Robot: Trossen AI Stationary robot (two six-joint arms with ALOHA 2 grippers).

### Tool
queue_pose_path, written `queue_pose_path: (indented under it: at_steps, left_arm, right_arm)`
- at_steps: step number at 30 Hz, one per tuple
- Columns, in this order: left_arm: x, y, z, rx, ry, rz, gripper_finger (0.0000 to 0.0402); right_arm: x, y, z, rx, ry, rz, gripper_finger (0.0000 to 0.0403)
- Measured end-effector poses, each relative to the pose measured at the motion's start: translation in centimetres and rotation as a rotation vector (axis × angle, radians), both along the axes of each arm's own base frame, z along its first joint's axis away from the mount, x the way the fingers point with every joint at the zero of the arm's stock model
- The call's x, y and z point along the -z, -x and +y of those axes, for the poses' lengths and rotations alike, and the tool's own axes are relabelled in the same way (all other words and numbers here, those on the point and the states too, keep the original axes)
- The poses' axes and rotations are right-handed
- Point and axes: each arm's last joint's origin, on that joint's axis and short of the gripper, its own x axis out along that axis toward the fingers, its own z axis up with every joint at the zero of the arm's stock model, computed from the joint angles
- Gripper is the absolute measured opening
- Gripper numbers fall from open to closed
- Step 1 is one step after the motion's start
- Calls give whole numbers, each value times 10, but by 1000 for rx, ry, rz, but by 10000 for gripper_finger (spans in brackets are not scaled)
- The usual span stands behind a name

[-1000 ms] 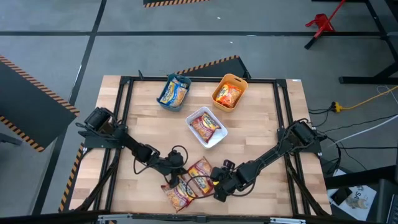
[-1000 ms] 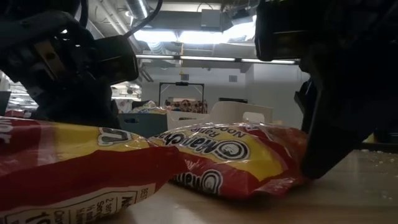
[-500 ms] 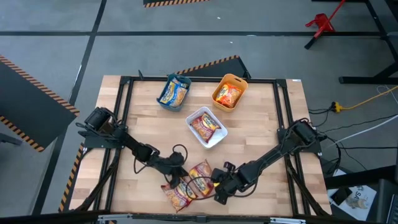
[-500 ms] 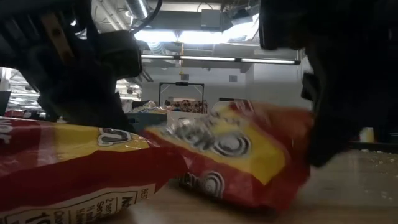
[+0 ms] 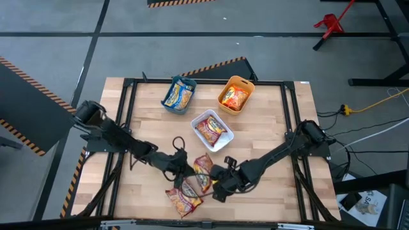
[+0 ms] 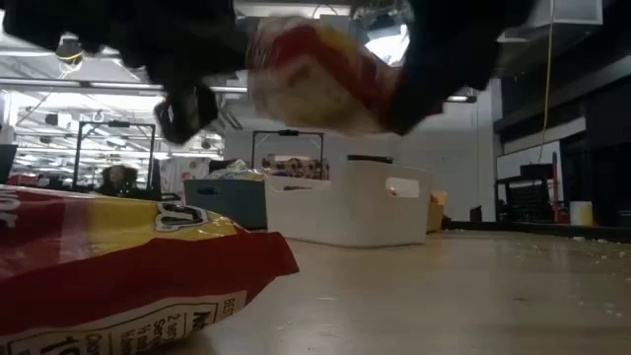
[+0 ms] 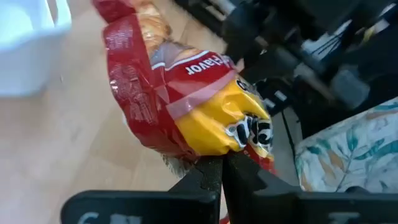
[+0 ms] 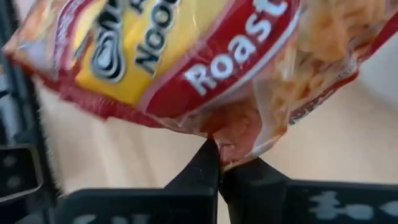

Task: Sort Maruchan noodles
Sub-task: Put the right red noodle pack into the white bin

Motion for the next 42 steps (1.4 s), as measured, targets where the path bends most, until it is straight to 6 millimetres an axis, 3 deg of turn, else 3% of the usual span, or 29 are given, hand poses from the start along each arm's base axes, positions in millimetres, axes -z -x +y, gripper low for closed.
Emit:
queue_pose_path:
  at_steps: [7, 14, 23, 29, 36, 42]
  left_arm:
    - [-40, 7, 26, -65, -25, -84, 0]
    - [-50, 10, 66, -235, -132, -25, 0]
    - [-40, 4, 117, -311, -192, 81, 0]
    - [-34, 7, 136, -338, -188, 163, 0]
    - [-32, 8, 149, -369, -182, 184, 0]
    - [-32, 8, 153, -354, -166, 186, 0]
  right_arm:
    - [-32, -11, -29, 11, 134, 63, 0]
    - [-54, -13, -70, -29, 282, 219, 0]
    - [-49, -25, -137, -128, 354, 348, 0]
    - [-43, -26, -177, -152, 338, 416, 0]
    - [-27, -27, -196, -155, 257, 413, 0]
    - [-24, -22, -196, -203, 156, 455, 15]
